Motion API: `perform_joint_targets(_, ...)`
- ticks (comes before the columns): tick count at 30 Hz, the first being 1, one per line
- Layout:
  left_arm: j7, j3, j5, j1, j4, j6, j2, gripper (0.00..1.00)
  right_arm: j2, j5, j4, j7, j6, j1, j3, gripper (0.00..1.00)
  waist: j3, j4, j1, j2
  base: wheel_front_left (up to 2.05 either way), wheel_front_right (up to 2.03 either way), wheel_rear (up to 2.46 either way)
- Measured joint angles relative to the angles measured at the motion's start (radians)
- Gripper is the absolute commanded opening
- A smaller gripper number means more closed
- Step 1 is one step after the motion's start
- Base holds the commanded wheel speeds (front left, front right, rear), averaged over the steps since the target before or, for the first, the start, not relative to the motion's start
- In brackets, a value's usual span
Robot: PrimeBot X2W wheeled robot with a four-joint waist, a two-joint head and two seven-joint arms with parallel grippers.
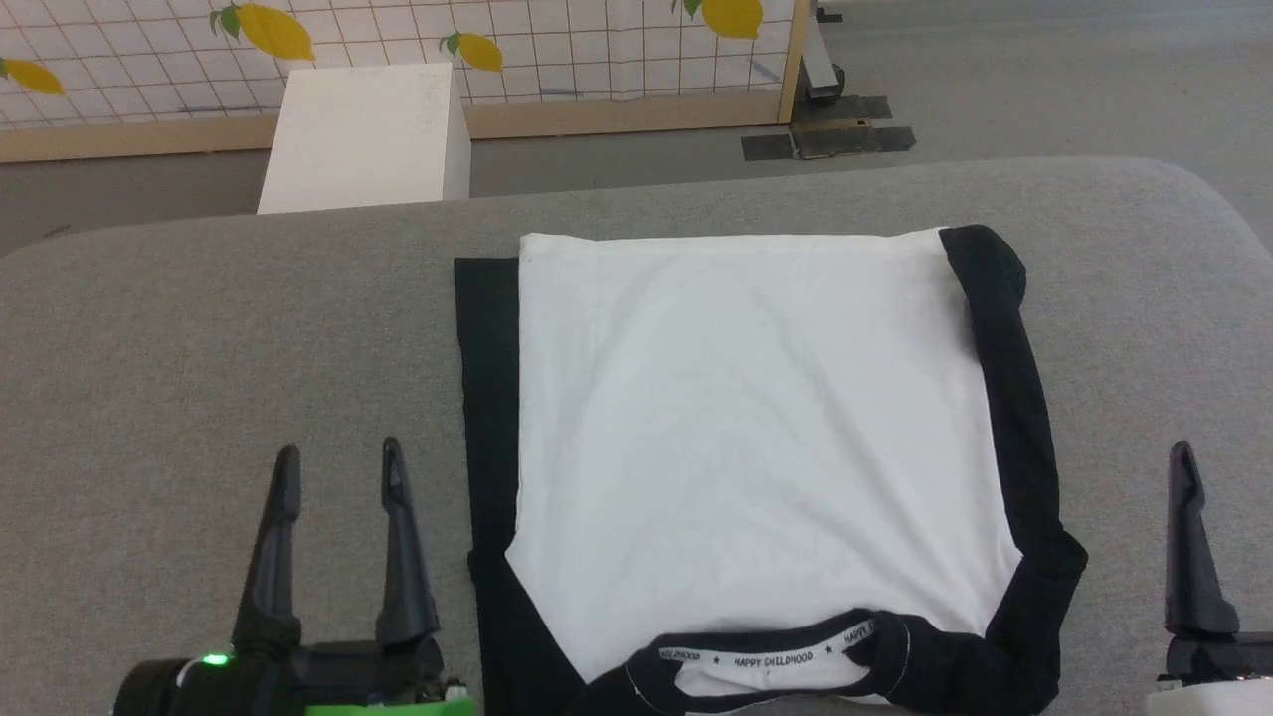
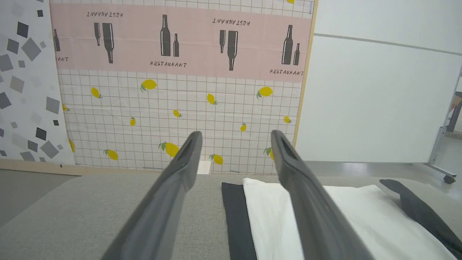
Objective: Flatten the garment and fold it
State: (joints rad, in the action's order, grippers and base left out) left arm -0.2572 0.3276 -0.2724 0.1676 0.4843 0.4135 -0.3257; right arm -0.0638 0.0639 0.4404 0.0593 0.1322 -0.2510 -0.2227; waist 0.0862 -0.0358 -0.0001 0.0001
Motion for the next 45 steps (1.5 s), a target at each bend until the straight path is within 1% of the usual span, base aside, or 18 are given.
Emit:
perform_joint_targets(2,0.000,0.002,0.017,0.022,-0.026,-0.013,0.037,1.00,0.008,-0.005,-0.025,0.028,0.000,0.000,0.013,1.00,-0.003,0.001,0.0000,0.0000,0.00,0.00,0.00)
perform_joint_targets(6,0.000,-0.023,0.050,0.037,-0.049,-0.049,0.078,1.00,0.011,0.008,-0.062,0.061,0.000,0.000,0.017,1.00,-0.004,0.004,0.0000,0.0000,0.00,0.00,0.00)
perform_joint_targets(10,0.000,-0.052,0.064,0.035,-0.065,-0.089,0.077,1.00,0.011,0.016,-0.075,0.069,0.000,0.001,0.022,1.00,0.004,0.003,0.0000,0.0000,0.00,0.00,0.00)
perform_joint_targets(12,0.000,-0.058,0.063,0.017,-0.075,-0.123,0.070,1.00,0.011,0.016,-0.074,0.070,0.000,0.006,0.025,1.00,0.014,0.004,0.0000,0.0000,0.00,0.00,0.00)
perform_joint_targets(15,0.014,-0.068,0.063,-0.068,-0.087,-0.172,0.032,1.00,0.011,0.015,-0.065,0.070,0.000,0.022,0.032,1.00,0.035,0.005,0.0000,0.0000,0.00,0.00,0.00)
perform_joint_targets(17,0.077,-0.079,0.064,-0.155,-0.106,-0.207,-0.011,1.00,0.011,0.015,-0.053,0.064,0.000,0.036,0.041,1.00,0.053,0.006,0.0000,0.0000,0.00,0.00,0.00)
perform_joint_targets(18,0.125,-0.081,0.057,-0.214,-0.119,-0.233,-0.033,1.00,0.011,0.015,-0.046,0.063,0.000,0.046,0.049,1.00,0.065,0.007,0.0000,0.0000,0.00,0.00,0.00)
perform_joint_targets(20,0.212,-0.090,0.011,-0.328,-0.146,-0.273,-0.043,1.00,0.012,0.015,-0.032,0.054,0.000,0.065,0.062,1.00,0.090,0.008,0.0001,0.0000,0.00,0.00,0.00)
perform_joint_targets(23,0.340,-0.097,-0.030,-0.535,-0.232,-0.344,-0.086,1.00,0.012,0.015,-0.015,0.045,0.000,0.100,0.087,1.00,0.141,0.010,0.0001,0.0000,0.00,0.00,0.00)
perform_joint_targets(26,0.444,-0.108,-0.065,-0.708,-0.327,-0.390,-0.117,1.00,0.012,0.013,-0.002,0.041,0.000,0.137,0.115,1.00,0.196,0.009,0.0001,0.0000,0.00,0.00,0.00)
perform_joint_targets(27,0.469,-0.110,-0.070,-0.748,-0.351,-0.399,-0.125,1.00,0.012,0.012,-0.001,0.041,0.000,0.149,0.120,1.00,0.213,0.008,0.0001,0.0000,0.00,0.00,0.00)
perform_joint_targets(30,0.581,-0.108,-0.094,-0.883,-0.445,-0.443,-0.155,1.00,0.012,0.007,0.009,0.044,0.000,0.188,0.134,1.00,0.280,0.001,0.0002,0.0000,0.00,0.00,0.00)
perform_joint_targets(33,0.671,-0.090,-0.117,-0.977,-0.522,-0.473,-0.172,1.00,0.012,0.007,0.015,0.053,0.000,0.216,0.140,1.00,0.344,-0.008,0.0002,0.0000,0.00,0.00,0.00)
perform_joint_targets(36,0.744,-0.080,-0.132,-1.041,-0.586,-0.483,-0.177,1.00,0.012,0.007,0.016,0.060,0.000,0.238,0.149,1.00,0.403,-0.019,0.0003,0.0000,0.00,0.00,0.00)
perform_joint_targets(40,0.851,-0.063,-0.145,-1.090,-0.649,-0.485,-0.182,1.00,0.012,0.007,0.013,0.069,0.000,0.267,0.163,1.00,0.475,-0.038,0.0003,0.0000,0.00,0.00,0.00)
perform_joint_targets(45,0.969,-0.051,-0.188,-1.102,-0.669,-0.488,-0.182,1.00,0.012,0.007,0.000,0.074,0.000,0.288,0.160,1.00,0.547,-0.061,0.0003,0.0000,0.00,0.00,0.00)
